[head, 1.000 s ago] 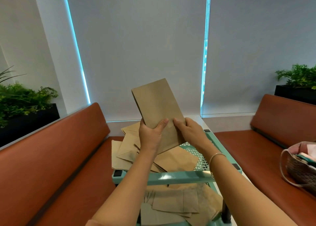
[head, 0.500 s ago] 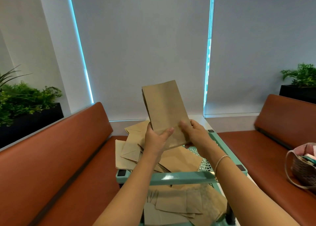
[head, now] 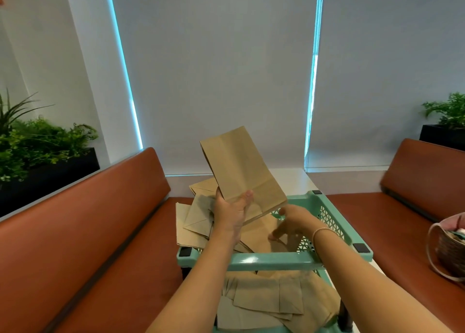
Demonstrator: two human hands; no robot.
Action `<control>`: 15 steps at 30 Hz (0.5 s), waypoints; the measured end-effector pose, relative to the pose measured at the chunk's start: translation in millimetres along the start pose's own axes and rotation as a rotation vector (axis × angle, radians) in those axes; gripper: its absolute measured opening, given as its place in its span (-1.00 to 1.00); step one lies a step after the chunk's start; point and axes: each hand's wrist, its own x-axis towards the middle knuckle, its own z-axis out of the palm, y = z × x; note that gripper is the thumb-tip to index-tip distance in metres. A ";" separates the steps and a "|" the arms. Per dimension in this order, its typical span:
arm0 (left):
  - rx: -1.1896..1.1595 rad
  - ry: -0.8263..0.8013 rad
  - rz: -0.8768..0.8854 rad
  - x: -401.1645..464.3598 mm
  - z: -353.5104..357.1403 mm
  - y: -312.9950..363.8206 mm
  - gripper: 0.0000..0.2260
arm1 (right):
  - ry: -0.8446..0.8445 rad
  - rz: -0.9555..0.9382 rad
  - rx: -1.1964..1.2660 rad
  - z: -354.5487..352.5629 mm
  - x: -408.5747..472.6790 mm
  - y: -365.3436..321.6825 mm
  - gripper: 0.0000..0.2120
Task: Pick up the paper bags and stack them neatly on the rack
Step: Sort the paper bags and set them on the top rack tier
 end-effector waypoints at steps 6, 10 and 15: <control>0.039 0.011 0.023 0.2 0.2 -1.5 -0.25 | 0.059 -0.007 0.034 -6.5 0.4 -1.4 -0.47; 0.053 0.011 0.034 -1.1 0.5 -0.4 -0.28 | 0.083 -0.030 0.131 -13.2 -2.8 -0.6 -0.61; 0.070 0.011 0.066 -4.4 1.2 1.6 -0.38 | 0.128 -0.064 0.250 -22.7 -6.3 6.4 -0.90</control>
